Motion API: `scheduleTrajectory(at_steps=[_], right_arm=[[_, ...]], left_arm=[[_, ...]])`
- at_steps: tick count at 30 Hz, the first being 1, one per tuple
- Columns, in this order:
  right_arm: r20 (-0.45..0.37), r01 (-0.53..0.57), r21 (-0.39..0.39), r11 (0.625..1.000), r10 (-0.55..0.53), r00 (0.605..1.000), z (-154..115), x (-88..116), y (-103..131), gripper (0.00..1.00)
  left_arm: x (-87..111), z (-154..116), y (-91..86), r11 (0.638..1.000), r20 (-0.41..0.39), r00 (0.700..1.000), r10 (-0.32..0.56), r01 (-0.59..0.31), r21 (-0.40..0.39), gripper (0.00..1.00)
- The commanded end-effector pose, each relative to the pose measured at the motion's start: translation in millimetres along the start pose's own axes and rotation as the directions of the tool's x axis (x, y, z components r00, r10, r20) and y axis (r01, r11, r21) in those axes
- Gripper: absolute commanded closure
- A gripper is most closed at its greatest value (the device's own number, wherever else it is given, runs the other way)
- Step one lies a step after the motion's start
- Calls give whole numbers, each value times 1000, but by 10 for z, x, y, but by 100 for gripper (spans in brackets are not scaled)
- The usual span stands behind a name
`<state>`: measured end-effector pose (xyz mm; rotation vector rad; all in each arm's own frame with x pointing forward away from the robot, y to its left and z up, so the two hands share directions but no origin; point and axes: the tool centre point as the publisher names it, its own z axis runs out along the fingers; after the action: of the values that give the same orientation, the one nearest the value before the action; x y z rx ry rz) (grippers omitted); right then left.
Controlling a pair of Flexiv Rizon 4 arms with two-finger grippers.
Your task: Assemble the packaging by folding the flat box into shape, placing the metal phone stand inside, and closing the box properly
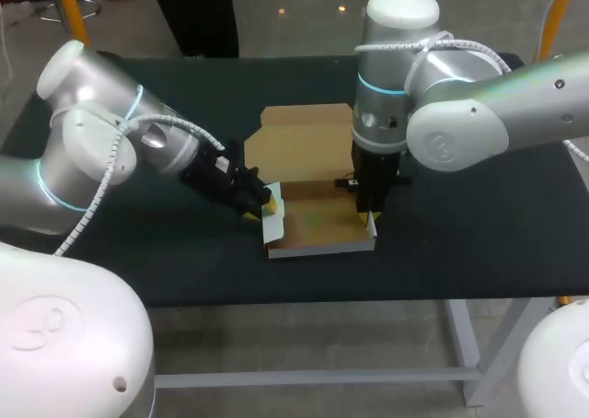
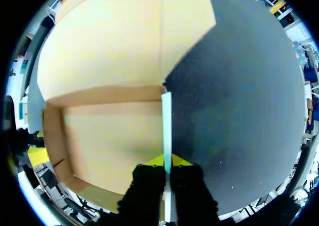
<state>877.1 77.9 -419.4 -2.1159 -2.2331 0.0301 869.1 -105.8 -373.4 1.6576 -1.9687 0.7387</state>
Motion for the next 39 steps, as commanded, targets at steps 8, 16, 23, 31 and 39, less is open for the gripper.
scheduleTrajectory(at_steps=[8, 16, 23, 31, 39], right_arm=[[1, 0, 4, 1000, 0, 1000, 0, 9, 8, 100], [1, 0, 4, 1000, 0, 1000, 0, 9, 8, 100], [1, 0, 4, 1000, 0, 1000, 0, 9, 8, 100], [1, 0, 4, 1000, 0, 1000, 0, 9, 8, 100], [1, 0, 4, 1000, 0, 1000, 0, 9, 8, 100]], left_arm=[[51, 54, 0, 1000, 137, 991, -10, 13, -18, 54], [54, 104, -12, 999, 250, 968, -19, 29, -34, 53], [25, 142, -23, 998, 346, 938, -30, 50, -48, 54], [-41, 153, -49, 995, 441, 897, -34, 71, -66, 58], [-127, 111, -57, 993, 519, 854, -45, 95, -70, 63]])
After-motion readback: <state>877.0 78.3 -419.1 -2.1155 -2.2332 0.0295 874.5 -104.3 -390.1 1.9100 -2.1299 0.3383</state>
